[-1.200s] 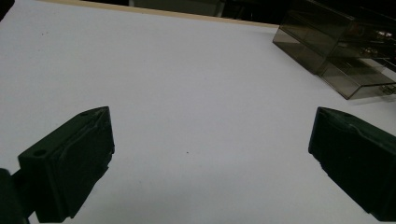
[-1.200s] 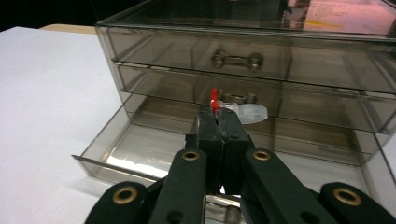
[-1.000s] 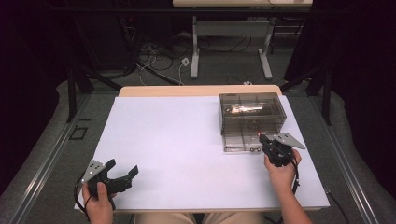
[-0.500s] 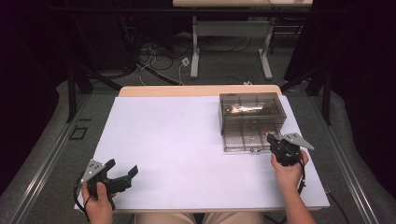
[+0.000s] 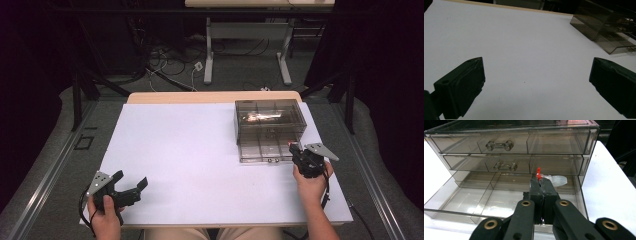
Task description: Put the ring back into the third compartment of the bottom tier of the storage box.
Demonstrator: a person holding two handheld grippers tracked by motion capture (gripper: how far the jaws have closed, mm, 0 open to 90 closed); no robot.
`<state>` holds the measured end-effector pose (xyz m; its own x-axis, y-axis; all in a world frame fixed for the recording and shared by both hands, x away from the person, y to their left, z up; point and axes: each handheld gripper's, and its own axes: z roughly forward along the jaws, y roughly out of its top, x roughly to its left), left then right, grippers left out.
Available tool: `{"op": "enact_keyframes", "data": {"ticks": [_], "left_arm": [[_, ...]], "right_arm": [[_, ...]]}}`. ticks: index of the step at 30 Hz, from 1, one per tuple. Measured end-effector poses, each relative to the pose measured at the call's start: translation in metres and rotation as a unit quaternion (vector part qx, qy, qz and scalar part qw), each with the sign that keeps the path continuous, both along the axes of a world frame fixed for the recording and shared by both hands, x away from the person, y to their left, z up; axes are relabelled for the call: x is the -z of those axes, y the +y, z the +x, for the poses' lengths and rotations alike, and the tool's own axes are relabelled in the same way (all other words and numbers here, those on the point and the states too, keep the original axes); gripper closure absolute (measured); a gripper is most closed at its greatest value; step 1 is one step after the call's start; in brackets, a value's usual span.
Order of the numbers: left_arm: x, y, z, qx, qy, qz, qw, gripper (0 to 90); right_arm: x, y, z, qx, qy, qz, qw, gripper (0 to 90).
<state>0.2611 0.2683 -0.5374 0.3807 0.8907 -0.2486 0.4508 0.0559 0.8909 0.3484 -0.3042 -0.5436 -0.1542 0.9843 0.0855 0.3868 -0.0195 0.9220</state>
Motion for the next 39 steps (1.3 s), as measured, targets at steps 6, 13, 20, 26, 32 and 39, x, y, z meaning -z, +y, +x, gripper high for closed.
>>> {"op": "enact_keyframes", "data": {"ticks": [6, 13, 20, 26, 32, 39], "left_arm": [[0.0, 0.0, 0.0, 0.0, 0.001, 0.0, 1.0, 0.6], [0.0, 0.0, 0.0, 0.0, 0.0, 0.0, 1.0, 0.5], [0.0, 0.0, 0.0, 0.0, 0.001, 0.0, 1.0, 0.6], [0.0, 0.001, 0.0, 0.002, 0.001, 0.003, 1.0, 0.5], [0.0, 0.0, 0.0, 0.001, 0.001, 0.001, 1.0, 0.5], [0.0, 0.0, 0.0, 0.001, 0.001, 0.001, 1.0, 0.5]], "right_arm": [[0.002, 0.0, 0.001, 0.001, 0.005, -0.001, 1.0, 89.3], [0.007, -0.001, 0.002, 0.002, 0.01, -0.008, 0.9999, 89.3], [0.011, -0.003, 0.004, 0.002, 0.011, -0.011, 0.9999, 89.1], [0.013, -0.004, 0.004, 0.004, 0.014, -0.009, 0.9998, 89.1], [0.015, -0.005, 0.006, 0.005, 0.017, -0.013, 0.9998, 89.1], [0.018, -0.005, 0.007, 0.007, 0.021, -0.016, 0.9996, 89.0]]}}
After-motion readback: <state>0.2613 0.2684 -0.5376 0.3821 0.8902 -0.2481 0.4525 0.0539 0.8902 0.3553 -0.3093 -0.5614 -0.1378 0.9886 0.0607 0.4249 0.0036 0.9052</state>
